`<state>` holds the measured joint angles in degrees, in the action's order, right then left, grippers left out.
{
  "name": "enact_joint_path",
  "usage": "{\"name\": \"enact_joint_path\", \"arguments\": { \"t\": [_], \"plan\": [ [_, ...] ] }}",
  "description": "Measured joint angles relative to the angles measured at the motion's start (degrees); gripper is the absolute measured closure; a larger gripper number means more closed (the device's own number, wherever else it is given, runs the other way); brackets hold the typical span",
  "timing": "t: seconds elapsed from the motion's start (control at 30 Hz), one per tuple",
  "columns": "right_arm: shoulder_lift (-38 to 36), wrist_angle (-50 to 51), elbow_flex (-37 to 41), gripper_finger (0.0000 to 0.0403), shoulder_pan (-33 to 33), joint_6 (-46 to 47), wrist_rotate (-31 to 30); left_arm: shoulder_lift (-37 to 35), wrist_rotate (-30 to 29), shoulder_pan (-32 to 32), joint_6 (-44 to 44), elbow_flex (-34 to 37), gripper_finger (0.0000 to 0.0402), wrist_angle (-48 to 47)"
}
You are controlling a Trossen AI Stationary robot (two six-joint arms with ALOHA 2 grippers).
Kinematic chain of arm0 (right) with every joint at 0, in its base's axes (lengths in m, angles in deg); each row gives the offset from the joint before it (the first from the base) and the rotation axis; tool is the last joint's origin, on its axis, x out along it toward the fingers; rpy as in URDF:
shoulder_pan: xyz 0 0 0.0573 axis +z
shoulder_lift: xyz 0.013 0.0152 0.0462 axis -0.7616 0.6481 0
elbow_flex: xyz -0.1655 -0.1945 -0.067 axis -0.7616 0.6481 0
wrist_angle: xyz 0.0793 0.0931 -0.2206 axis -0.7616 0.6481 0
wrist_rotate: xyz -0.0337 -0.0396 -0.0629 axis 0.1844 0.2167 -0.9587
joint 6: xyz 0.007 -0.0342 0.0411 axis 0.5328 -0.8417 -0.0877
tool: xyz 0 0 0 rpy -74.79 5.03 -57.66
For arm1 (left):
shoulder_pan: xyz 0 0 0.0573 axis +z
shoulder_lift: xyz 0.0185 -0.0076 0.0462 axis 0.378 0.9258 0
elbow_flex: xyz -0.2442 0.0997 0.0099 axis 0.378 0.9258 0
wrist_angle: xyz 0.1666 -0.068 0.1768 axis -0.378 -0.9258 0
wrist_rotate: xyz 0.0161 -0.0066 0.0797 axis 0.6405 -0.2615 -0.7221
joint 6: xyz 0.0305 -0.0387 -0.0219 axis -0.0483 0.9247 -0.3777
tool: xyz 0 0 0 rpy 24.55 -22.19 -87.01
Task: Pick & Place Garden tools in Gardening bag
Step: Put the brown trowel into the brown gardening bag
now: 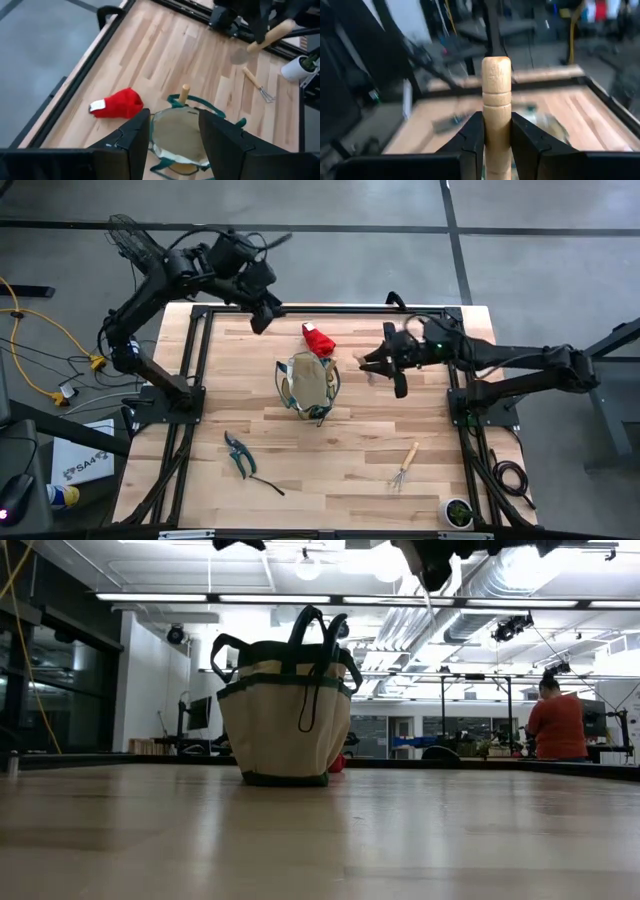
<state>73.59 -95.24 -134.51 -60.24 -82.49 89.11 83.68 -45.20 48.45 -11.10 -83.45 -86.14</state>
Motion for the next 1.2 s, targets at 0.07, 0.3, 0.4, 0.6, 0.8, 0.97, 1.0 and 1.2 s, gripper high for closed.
{"name": "enact_joint_path", "arguments": {
  "t": [0.07,0.3,0.4,0.6,0.8,0.97,1.0,1.2],
  "plan": [
    [-0.07,-7.96,3.48,0.0342,0.03,0.89,0.78,-1.53,0.07,-1.24,0.74,4.22,0.0236,2.64],
    [5.83,-28.25,9.7,0.0342,0.23,2.47,2.44,-9.96,1.35,-4.53,8.34,24.6,0.0236,17.85],
    [9.94,-33.31,9.74,0.0342,0.26,2.49,3.51,-15.03,1.47,-6.42,12.99,34.24,0.0236,26.01],
    [17.22,-43.44,9.73,0.0342,-0.22,2.5,4.89,-24.47,-0.21,-10.13,22.83,50.66,0.0236,40.39],
    [23.83,-51.7,9.65,0.0342,-1.09,3.82,5.43,-31.41,-4.25,-14.36,28.94,61.58,0.0236,49.17],
    [27.92,-54.46,9.65,0.0342,-1.19,3.79,4.53,-34.84,-8.3,-17.4,31.97,65.28,0.0236,51.0],
    [28.77,-54.99,9.65,0.0342,-1.17,3.57,4.47,-35.11,-9.08,-17.98,32.29,65.45,0.0236,50.77],
    [32.07,-55.88,9.12,0.0342,-1.17,2.78,4.36,-35.52,-12.47,-20.56,33.33,65.46,0.0236,50.79]
  ]
}}
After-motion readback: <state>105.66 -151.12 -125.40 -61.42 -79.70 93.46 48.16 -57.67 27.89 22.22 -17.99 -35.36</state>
